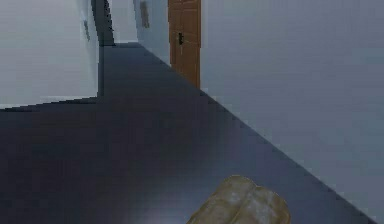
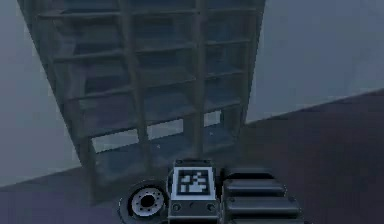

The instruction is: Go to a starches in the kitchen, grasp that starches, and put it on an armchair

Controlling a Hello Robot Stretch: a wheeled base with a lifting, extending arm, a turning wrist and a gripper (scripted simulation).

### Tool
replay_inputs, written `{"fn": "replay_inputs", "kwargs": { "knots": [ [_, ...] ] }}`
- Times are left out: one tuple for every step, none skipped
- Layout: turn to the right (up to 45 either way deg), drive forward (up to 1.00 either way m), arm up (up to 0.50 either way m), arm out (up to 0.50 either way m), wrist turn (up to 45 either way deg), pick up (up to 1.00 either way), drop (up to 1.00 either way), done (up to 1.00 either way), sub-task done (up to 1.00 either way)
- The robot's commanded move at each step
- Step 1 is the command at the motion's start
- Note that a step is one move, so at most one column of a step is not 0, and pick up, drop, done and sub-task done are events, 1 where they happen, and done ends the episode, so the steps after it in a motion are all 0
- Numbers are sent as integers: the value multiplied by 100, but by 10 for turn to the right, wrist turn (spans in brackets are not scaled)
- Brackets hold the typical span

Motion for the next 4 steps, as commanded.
{"fn": "replay_inputs", "kwargs": {
  "knots": [
    [450, 0, 0, 0, 0, 0, 0, 0, 0],
    [210, 0, 0, 0, 0, 0, 0, 0, 0],
    [0, 20, 0, 0, 0, 0, 0, 0, 0],
    [-450, 0, 0, 0, 0, 0, 0, 0, 0]
  ]
}}
